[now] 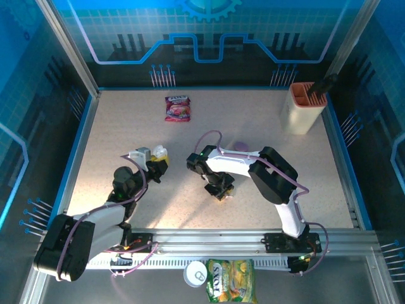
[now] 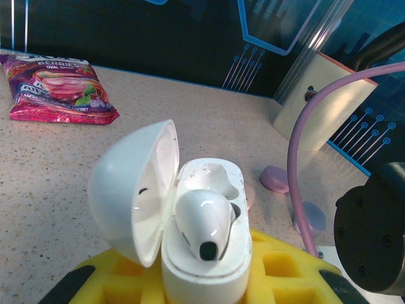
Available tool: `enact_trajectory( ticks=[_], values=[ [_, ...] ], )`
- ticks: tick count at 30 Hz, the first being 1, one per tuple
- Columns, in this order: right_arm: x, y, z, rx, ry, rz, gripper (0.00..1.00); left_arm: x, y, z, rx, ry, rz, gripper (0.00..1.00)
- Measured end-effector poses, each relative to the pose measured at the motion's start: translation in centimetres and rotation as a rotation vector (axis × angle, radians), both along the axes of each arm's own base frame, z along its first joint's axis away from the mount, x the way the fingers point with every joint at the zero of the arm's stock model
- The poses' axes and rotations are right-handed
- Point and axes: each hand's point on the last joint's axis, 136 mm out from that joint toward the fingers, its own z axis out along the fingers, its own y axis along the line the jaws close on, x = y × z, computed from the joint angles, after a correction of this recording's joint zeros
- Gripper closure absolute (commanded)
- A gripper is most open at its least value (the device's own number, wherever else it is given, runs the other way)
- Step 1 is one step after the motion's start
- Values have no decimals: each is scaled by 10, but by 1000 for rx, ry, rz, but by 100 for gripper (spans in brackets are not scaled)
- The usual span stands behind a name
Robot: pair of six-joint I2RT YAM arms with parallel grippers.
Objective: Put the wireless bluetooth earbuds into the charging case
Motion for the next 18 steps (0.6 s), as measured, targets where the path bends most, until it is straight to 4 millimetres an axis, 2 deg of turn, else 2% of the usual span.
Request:
enact_trajectory(
  ticks=[10, 18],
  values=[
    [-1, 0, 0, 0, 2, -1, 73, 0, -2, 0, -1, 3, -10, 92],
    [-2, -1, 3, 14, -5, -1, 66, 0, -3, -3, 0, 13, -17, 92]
  ],
)
